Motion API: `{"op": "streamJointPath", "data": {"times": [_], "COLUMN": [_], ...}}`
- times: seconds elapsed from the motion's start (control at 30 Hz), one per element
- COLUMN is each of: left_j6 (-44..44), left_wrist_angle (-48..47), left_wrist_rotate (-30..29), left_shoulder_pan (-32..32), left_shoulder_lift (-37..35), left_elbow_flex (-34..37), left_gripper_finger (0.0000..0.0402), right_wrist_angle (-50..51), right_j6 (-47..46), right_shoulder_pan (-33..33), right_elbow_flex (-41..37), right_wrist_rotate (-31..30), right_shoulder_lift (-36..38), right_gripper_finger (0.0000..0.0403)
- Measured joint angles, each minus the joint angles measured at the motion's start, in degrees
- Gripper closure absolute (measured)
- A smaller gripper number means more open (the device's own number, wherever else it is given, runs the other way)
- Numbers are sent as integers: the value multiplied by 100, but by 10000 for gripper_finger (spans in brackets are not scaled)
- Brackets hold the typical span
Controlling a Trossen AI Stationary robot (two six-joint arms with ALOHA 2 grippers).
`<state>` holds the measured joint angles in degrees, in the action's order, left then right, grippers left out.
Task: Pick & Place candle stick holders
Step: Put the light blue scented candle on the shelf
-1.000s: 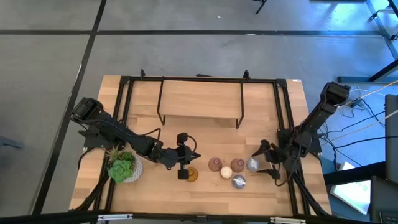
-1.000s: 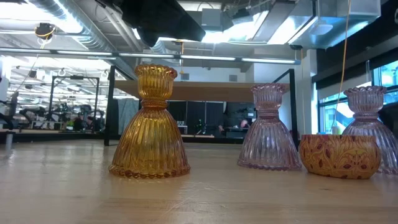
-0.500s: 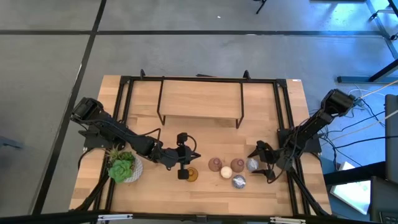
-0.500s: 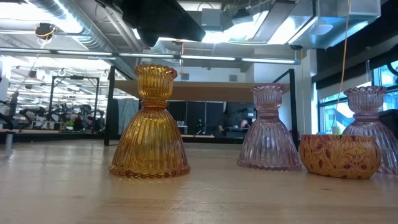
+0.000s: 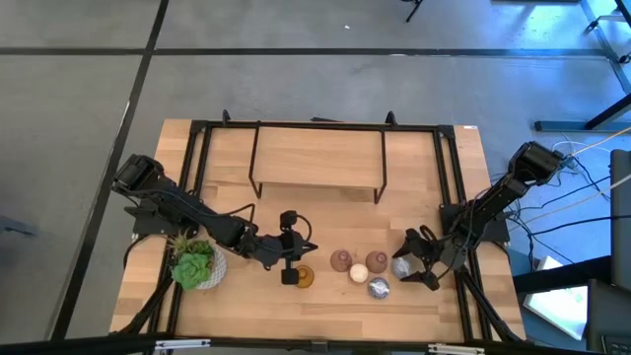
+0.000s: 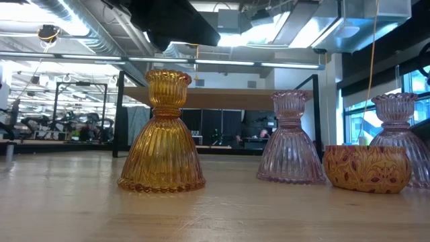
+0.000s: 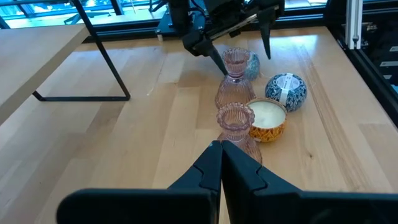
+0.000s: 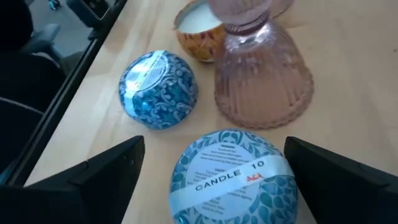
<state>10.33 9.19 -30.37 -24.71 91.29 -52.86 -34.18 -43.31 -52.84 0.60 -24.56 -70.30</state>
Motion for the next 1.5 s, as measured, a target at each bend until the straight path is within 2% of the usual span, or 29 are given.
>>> {"op": "streamJointPath", "data": {"times": [0.33, 0.6, 0.73, 0.9, 0.97, 1.2, 1.33, 1.5], "left_j6": [2, 50, 94, 111, 111, 111, 111, 111], "left_wrist_angle": [-20, -26, -44, -42, -44, -42, -42, -42], "left_wrist_rotate": [0, 0, 0, 0, 0, 0, 0, 0], "left_shoulder_pan": [0, 0, 0, 0, -2, -2, -2, -2], "left_shoulder_lift": [0, 0, 0, 0, 0, 0, 0, 0], "left_elbow_flex": [0, 0, 0, 0, 0, 0, 0, 0], "left_gripper_finger": [400, 400, 400, 400, 400, 400, 400, 400], "right_wrist_angle": [2, 750, 596, 543, 736, 1044, 1010, 931], "right_j6": [-166, -588, -13, 1267, 1432, 1293, 1377, 1265], "right_shoulder_pan": [-2, -2, -2, 2, -2, 4, 27, 197], "right_elbow_flex": [-2, 47, 11, -17, -11, -17, -17, -15], "right_wrist_rotate": [-6, -61, 5, -57, -184, -1265, -1543, -1574], "right_shoulder_lift": [0, 33, 16, -9, -5, -7, -7, -6], "right_gripper_finger": [16, 16, 16, 15, 15, 15, 15, 15]}}
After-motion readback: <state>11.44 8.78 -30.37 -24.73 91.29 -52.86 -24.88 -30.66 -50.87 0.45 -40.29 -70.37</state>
